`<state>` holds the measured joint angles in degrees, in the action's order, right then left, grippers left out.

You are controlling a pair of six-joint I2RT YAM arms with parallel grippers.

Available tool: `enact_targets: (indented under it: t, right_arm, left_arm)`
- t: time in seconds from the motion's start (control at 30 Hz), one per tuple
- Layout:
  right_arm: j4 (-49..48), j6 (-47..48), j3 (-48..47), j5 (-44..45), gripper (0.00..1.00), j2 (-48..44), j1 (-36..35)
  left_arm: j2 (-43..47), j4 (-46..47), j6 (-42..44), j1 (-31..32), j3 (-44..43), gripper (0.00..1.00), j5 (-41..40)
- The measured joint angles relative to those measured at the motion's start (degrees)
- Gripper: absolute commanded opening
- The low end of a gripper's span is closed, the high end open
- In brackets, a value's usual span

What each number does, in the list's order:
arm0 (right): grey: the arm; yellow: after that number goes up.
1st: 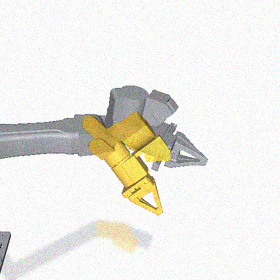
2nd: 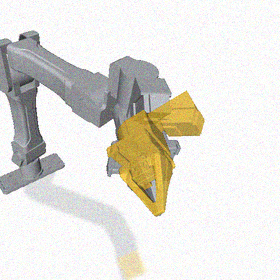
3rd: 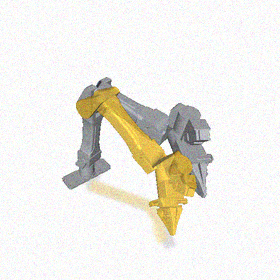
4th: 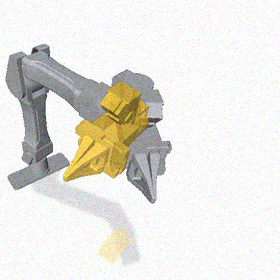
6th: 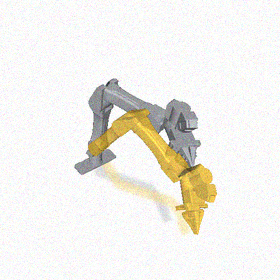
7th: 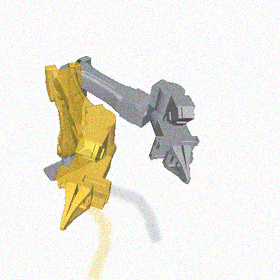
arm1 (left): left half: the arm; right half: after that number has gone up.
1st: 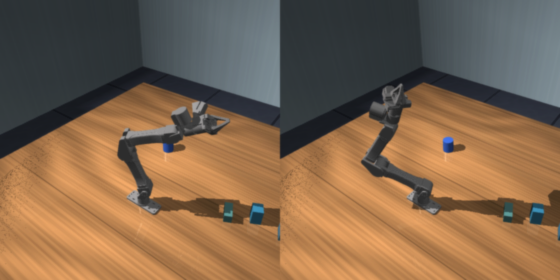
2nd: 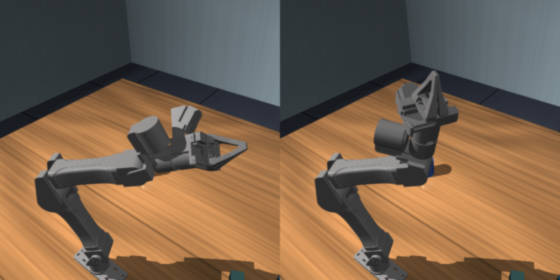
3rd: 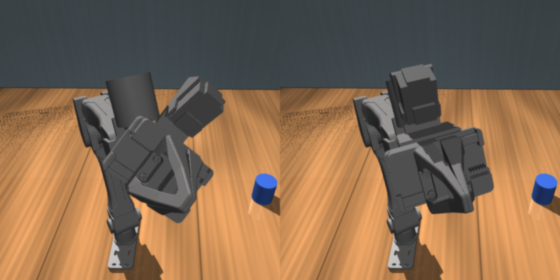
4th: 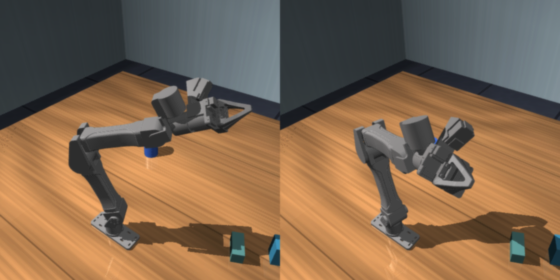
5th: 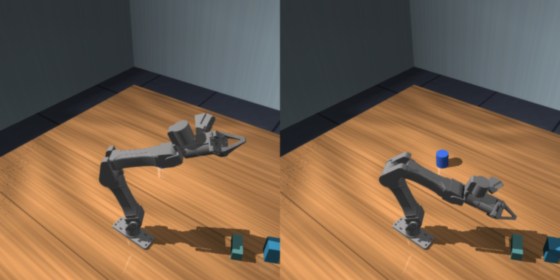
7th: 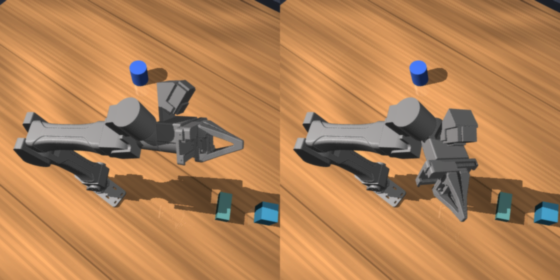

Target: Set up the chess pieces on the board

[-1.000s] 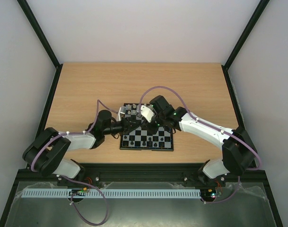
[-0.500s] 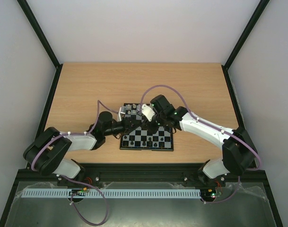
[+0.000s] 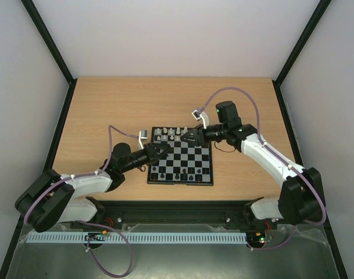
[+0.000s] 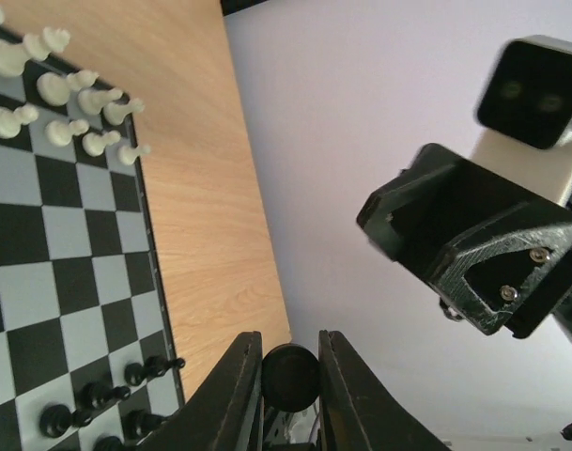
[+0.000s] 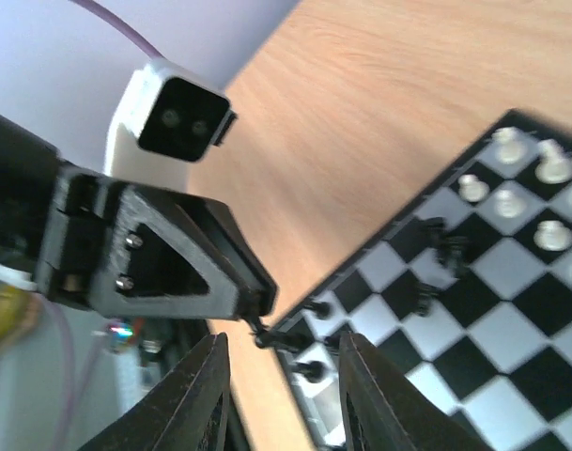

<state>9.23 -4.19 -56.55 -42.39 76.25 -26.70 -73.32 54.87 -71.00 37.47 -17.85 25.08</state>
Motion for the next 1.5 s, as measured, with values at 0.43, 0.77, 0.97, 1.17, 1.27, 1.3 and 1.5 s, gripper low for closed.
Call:
enact_targets:
  t: [0.43, 0.77, 0.97, 1.17, 1.27, 1.3, 1.5]
  right_arm:
    - [-15.4, -23.1, 3.5, -22.0, 0.35, 10.4, 1.3]
    - [-21.0, -28.4, 4.6, -25.7, 0.28, 12.0, 1.2]
    - [-22.1, -29.4, 4.8, -26.4, 0.27, 12.5, 1.0]
    - [-22.1, -29.2, 5.0, -26.3, 0.25, 12.7, 0.9]
    - [-22.0, -28.5, 5.0, -26.1, 0.25, 12.7, 0.9]
    - [-21.9, -28.2, 5.0, -26.0, 0.25, 12.7, 0.9]
    - [-21.1, -26.8, 5.0, -25.2, 0.26, 12.7, 0.9]
  left_arm:
    - [0.5, 6.2, -0.4, 2.9, 0.3, 0.15, -5.9]
    - [-3.1, 9.4, -2.5, 3.7, 0.3, 0.15, -6.6]
    - [-4.3, 10.4, -3.1, 4.0, 0.2, 0.15, -6.7]
    - [-4.3, 10.4, -3.3, 4.0, 0.2, 0.15, -6.7]
    - [-4.3, 10.4, -3.5, 4.0, 0.2, 0.15, -6.8]
    - [-4.3, 10.4, -3.6, 4.0, 0.2, 0.15, -6.8]
    - [-4.3, 10.4, -3.8, 4.1, 0.2, 0.15, -6.9]
